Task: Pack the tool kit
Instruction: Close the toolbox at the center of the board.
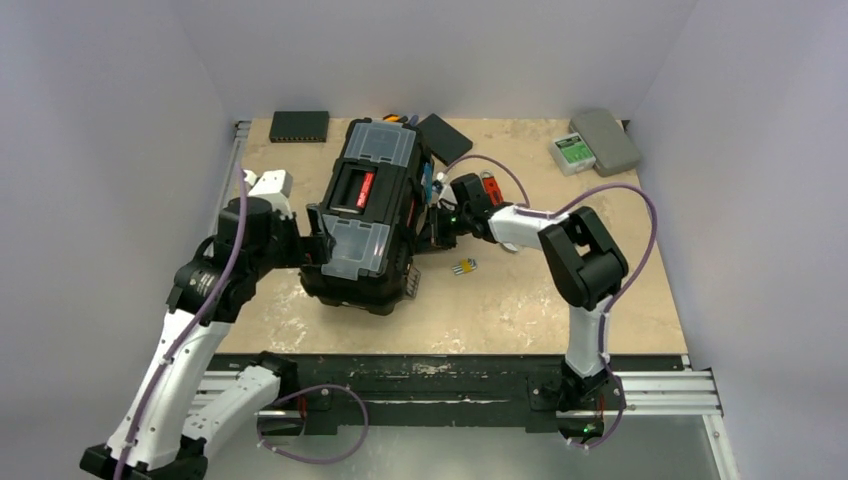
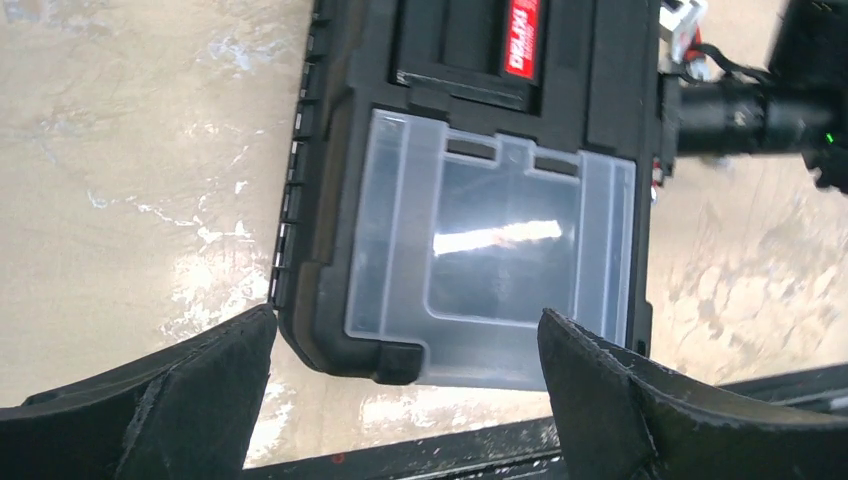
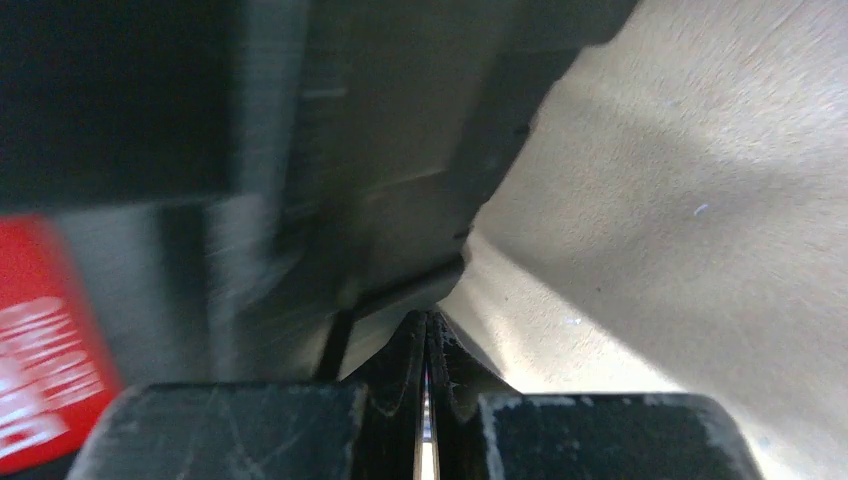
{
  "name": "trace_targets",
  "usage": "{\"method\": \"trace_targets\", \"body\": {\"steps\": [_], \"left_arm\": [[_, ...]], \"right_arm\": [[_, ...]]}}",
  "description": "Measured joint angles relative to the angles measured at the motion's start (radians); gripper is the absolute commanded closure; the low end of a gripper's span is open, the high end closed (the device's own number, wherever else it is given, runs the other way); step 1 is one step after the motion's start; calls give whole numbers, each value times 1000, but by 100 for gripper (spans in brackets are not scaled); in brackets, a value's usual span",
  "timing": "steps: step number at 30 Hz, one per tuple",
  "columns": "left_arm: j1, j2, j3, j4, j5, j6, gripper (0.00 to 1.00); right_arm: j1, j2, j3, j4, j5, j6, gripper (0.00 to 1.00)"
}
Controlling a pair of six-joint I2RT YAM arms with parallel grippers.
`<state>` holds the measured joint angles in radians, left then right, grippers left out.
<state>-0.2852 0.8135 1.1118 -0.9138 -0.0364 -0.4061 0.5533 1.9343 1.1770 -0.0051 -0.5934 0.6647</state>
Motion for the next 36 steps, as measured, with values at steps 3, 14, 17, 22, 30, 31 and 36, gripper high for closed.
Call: {"method": "trace_targets", "body": {"steps": [3,14,17,22,30,31,36], "left_arm": [[-135,35,20,-18,-90,6,1],[-758,368,206,-57,-462,17,2],[-868,492,294,-78,-532,29,3],[-929,609,351,-113,-556,32,6],[-929,643,351,-128,-471,-3,13],[-929,656,351,-128,-460,-12,14],[-929,761,351,-132,-438,-72,23]], "right_arm": [[1,79,18,4,-63,1,100],[-12,128,-69,74,-206,8,100],[-20,110,-113,104,-231,7,100],[-21,18,-202,118,-283,7,100],[4,-100,-253,101,-353,7,100],[6,-100,-253,97,-355,7,100],[6,-89,-253,85,-359,8,100]]}}
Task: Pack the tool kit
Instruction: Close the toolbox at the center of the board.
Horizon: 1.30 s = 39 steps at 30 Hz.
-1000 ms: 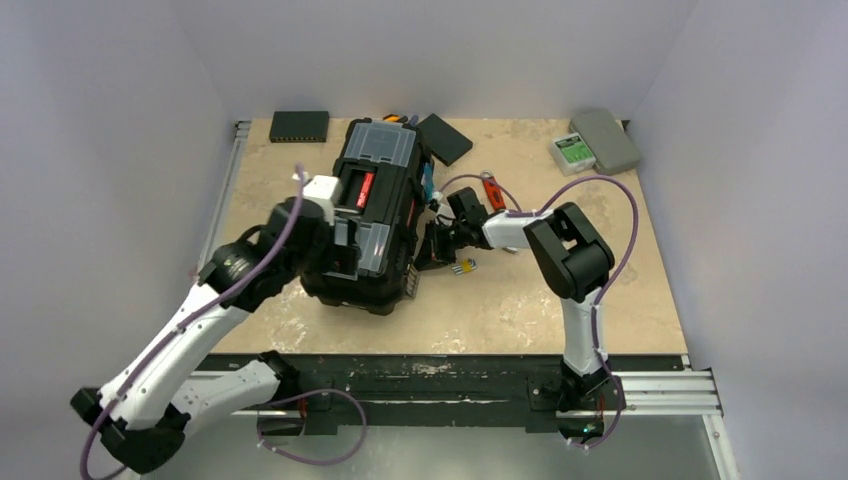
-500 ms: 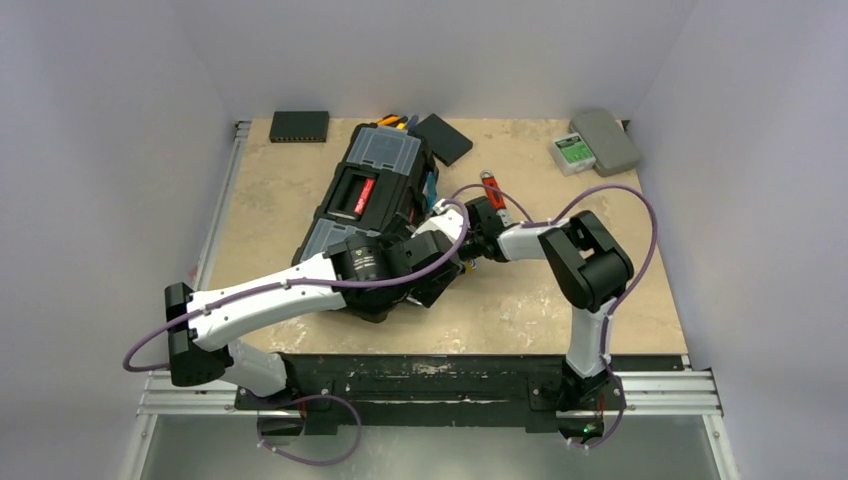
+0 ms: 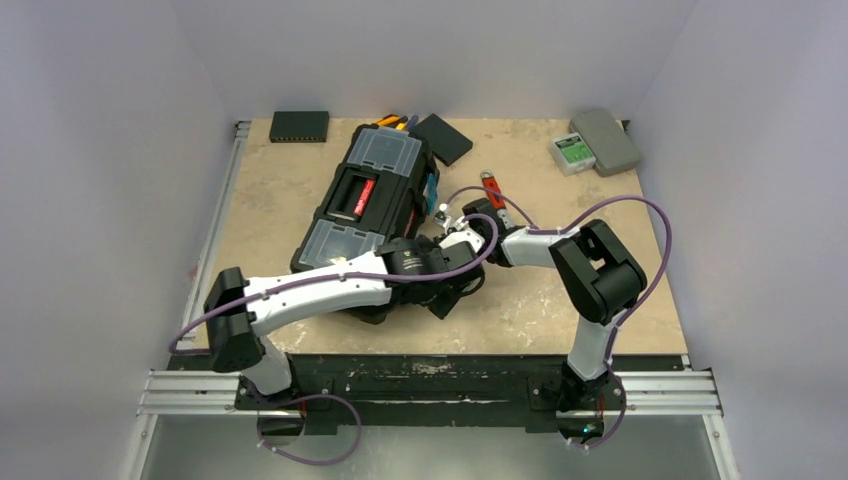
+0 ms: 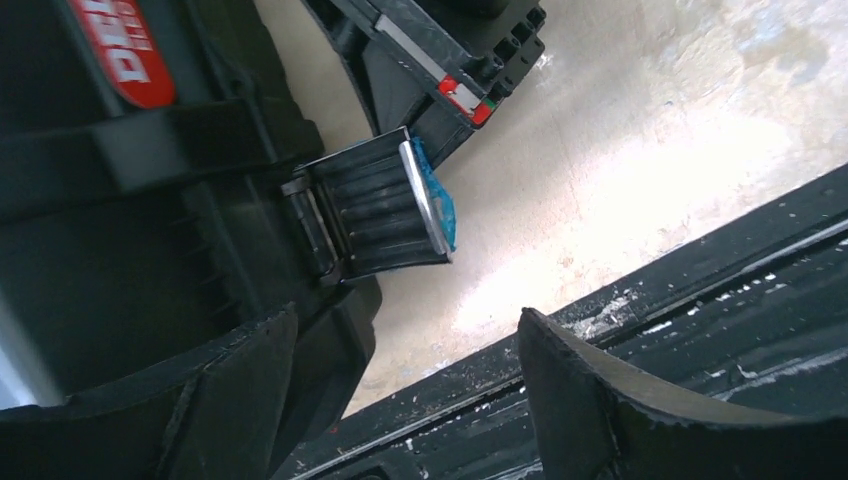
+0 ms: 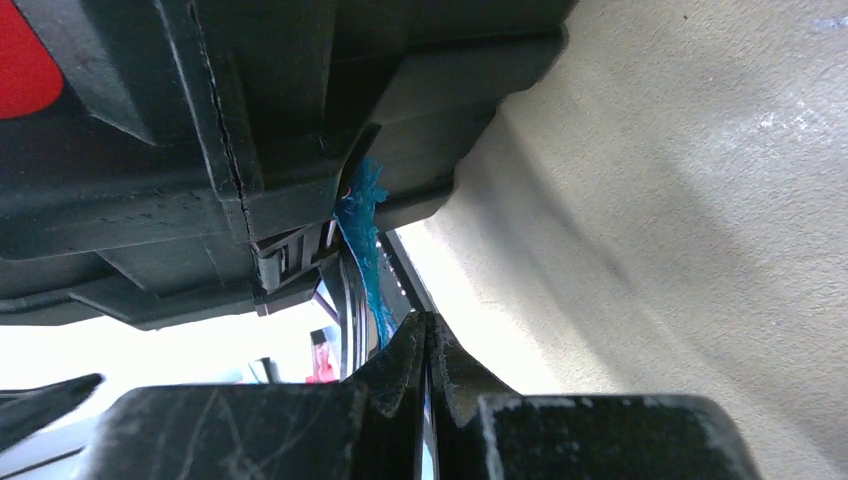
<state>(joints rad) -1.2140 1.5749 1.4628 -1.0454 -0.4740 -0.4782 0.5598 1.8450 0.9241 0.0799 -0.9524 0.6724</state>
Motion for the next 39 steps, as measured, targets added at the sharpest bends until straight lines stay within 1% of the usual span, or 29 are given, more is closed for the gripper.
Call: {"method": "trace_targets", "body": {"steps": [2,4,7,9,15,21,24,27,31,35,36,39], "left_arm": [[0,48,0,-2,2,-22,26],[2,82,0,-5,1,-39,31],[13,124,1,-14,-3,-61,40],[26,135,1,-15,-5,-66,44],[63,177,2,-11,-2,-65,46],[86,208,0,10,47,-64,43],[95,208,-3,30,74,-63,46],[102,208,-8,40,89,-63,56],[115,208,-18,42,98,-63,74],[119,207,-16,41,97,-70,97],[114,203,-9,34,89,-71,100],[113,186,1,10,80,-93,100]], "right_arm": [[-1,0,0,-5,0,0,100],[-1,0,0,-5,0,0,100],[-1,0,0,-5,0,0,100],[-1,0,0,-5,0,0,100],[-1,0,0,-5,0,1,100],[-1,-1,0,-5,0,2,100],[-1,-3,0,-5,0,2,100],[-2,-10,0,-5,0,4,100],[-5,-27,-8,-7,0,8,100],[-4,-51,-10,-16,4,8,100],[-4,-54,-10,-20,5,8,100],[-4,-75,-10,-51,37,0,100]]}}
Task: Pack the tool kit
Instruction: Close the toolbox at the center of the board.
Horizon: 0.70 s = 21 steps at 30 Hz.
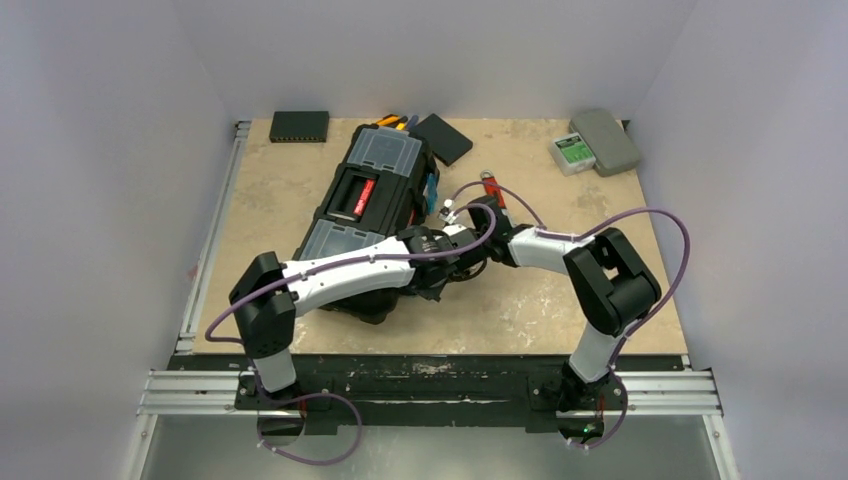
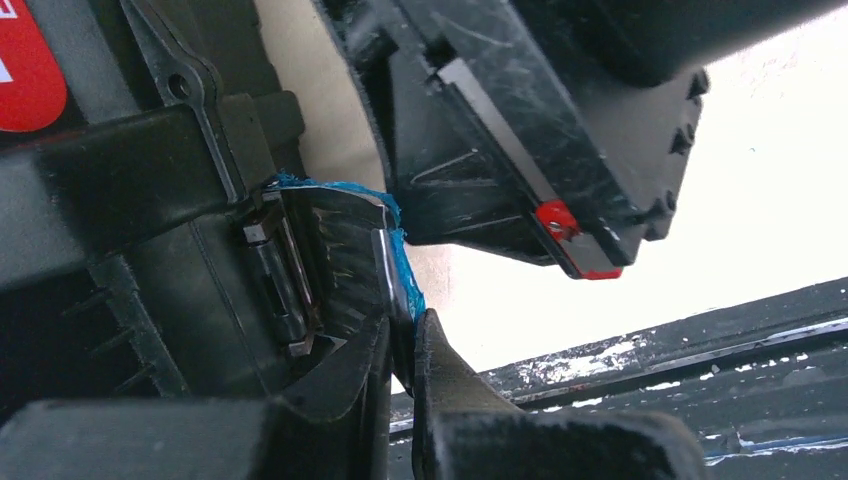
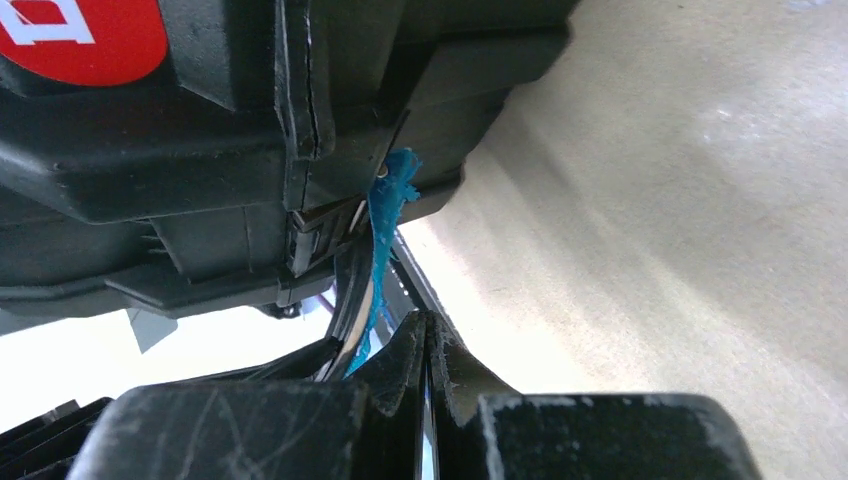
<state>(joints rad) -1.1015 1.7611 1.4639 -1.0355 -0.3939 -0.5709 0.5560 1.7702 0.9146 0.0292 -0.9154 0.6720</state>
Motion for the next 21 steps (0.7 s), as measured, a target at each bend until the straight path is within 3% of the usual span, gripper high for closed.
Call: {"method": "trace_targets", "body": {"steps": [9,14,16,21], "left_arm": [[41,-49,-18,3,52,-17,100],[107,-152,-84,41,134,-13,100],[127,-178,-105,54,159,-12,100],[154,-213,-142,90,205,-10,100]], "right_arm": [[-1,-150,-24,-105,249,-7,100],[-1,-257,-151,-20,347,45,90],[-1,-282,-206,21,373,71,77],[0,-338,-336,158,405,126,5]]}}
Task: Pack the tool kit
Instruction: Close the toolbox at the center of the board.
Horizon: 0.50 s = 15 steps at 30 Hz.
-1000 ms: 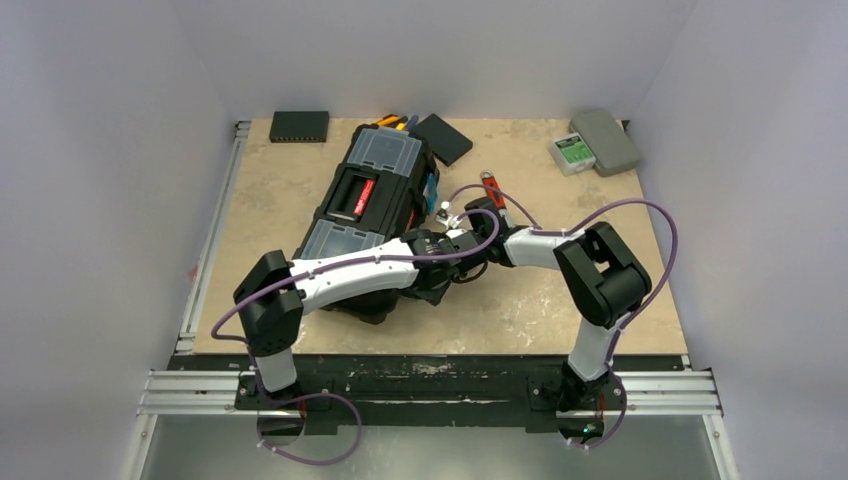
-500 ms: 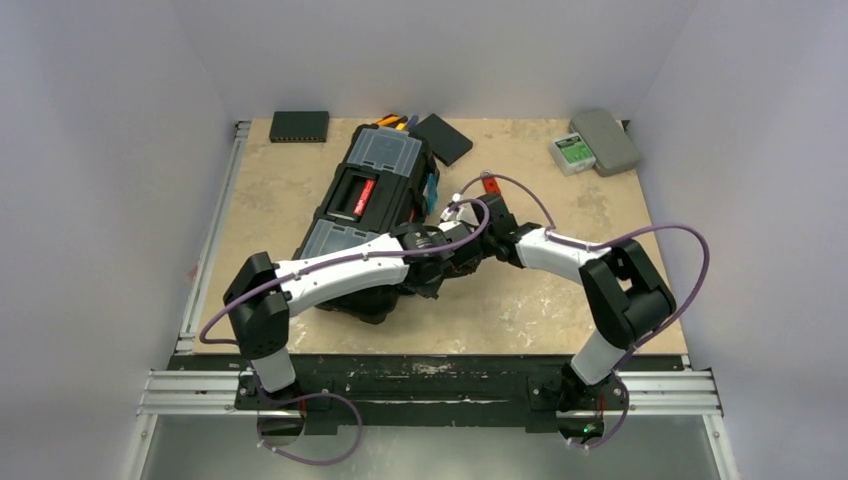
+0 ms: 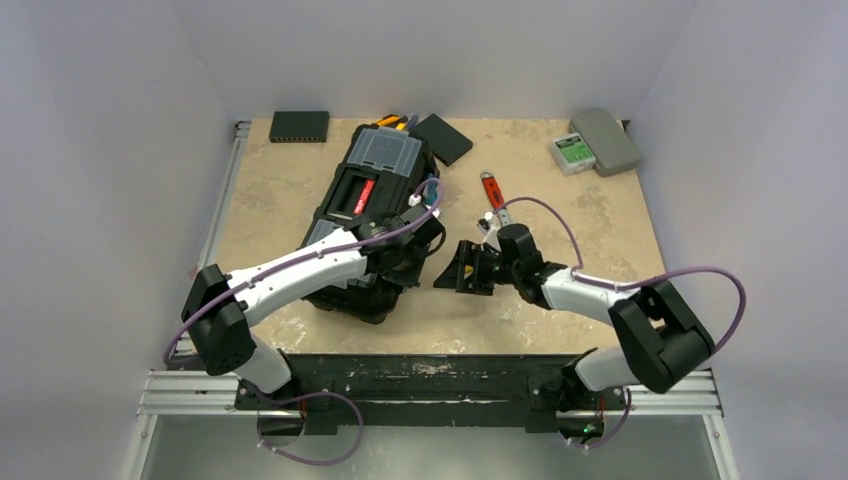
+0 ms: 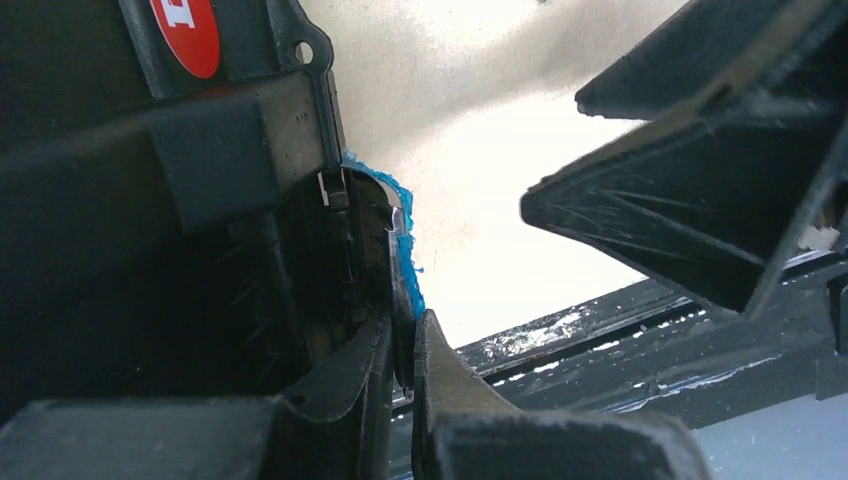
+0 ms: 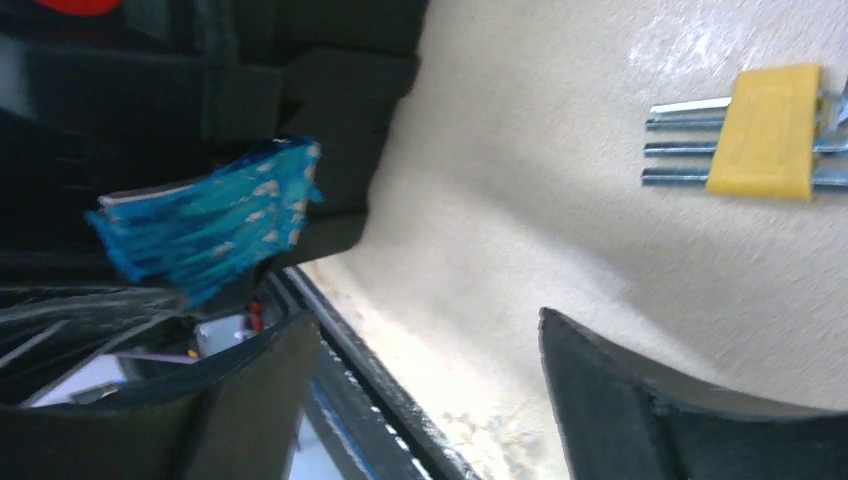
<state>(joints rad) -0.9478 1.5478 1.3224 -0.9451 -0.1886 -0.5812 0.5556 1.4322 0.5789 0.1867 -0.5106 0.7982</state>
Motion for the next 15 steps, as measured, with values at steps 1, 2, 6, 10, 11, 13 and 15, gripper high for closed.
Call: {"method": "trace_targets", "body": {"steps": [1,2,6,10,11,13,15], "left_arm": [[5,-5,-6,8,10,0,100],[7,-9,-10,12,16,0,100],[23,-27,-29,42,67,-1,100],[36,-56,-34,69,130,-2,100],[38,-66,-34,74,140,-3,100],[41,-83,-34,81,152,-3,100],[46,-96,-34,84,161,-3,100]], "right_arm": [[1,-22,-32,41,5,6,2],[3,-47,-58,74,10,17,1],[32,-151,-146,229,34,32,1],[54,-172,-202,399,40,52,1],[55,-166,-219,447,40,63,1],[55,-149,-245,510,41,81,1],[56,-132,-266,560,41,98,1]]}}
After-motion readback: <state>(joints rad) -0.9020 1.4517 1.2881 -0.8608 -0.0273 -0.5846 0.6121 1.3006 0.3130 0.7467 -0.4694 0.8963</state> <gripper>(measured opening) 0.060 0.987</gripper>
